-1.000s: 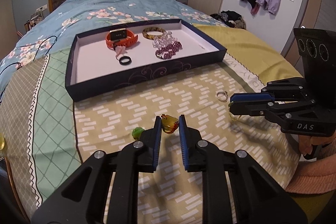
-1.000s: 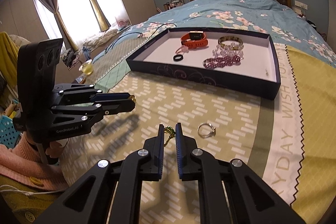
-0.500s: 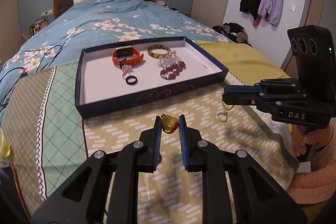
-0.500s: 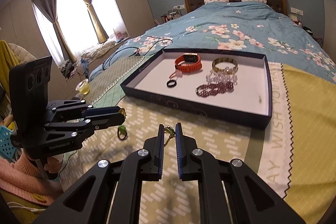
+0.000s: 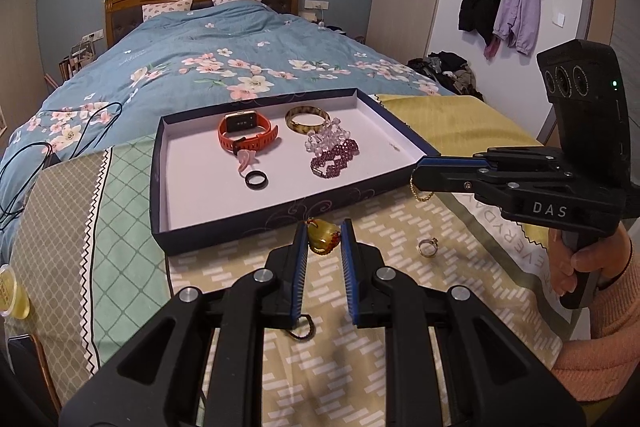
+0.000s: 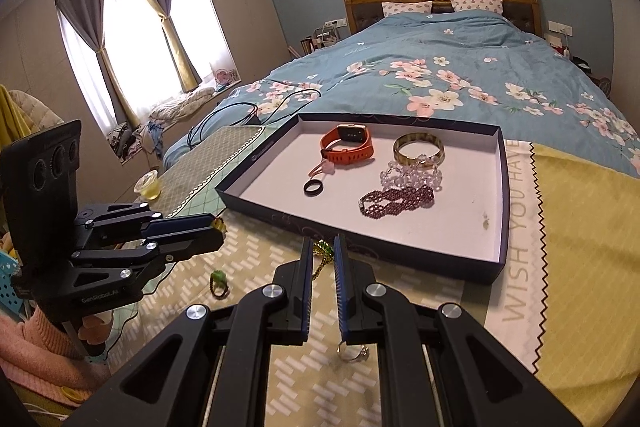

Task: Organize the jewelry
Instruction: 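Carry the green-gem ring toward the tray with the right tool while the left tool carries the amber ring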

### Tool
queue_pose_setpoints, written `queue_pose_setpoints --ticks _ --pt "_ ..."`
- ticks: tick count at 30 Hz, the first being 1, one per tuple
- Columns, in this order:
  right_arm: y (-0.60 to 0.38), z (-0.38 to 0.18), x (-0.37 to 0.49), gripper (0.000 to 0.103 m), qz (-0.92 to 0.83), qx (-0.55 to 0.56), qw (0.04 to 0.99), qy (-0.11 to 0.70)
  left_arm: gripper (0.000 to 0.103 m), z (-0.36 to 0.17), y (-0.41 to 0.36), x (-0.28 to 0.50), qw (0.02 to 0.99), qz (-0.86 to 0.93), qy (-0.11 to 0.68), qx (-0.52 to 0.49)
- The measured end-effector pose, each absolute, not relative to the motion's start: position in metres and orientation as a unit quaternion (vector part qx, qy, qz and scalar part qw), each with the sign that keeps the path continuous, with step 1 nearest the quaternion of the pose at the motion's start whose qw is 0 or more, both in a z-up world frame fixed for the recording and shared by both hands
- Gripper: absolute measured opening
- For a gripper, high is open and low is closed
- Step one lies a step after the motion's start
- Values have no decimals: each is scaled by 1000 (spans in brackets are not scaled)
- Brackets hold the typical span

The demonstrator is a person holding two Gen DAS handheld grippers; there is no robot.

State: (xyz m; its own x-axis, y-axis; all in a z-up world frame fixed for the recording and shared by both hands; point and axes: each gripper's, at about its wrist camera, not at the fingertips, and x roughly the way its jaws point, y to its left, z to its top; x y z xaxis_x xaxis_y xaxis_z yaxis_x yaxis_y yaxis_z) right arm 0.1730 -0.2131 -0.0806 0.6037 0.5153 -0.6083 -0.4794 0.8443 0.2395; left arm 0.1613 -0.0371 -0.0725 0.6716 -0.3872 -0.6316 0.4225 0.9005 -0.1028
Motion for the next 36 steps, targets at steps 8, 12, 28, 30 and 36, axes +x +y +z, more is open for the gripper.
queue_pose_setpoints --ticks 8,12,28,30,36 --pt "-214 -78 181 9 276 28 897 343 17 -68 -38 168 917 -219 333 27" --pt "-213 -76 183 9 275 27 899 341 17 -67 -38 171 918 -215 331 27" --pt "-212 -70 196 9 270 26 902 336 17 -63 -37 182 923 -206 324 25" --pt "-212 -70 197 9 269 26 902 335 17 -63 -37 183 923 -206 324 23" --pt "-212 -70 199 9 270 27 902 336 17 -63 -37 184 923 -206 323 25"
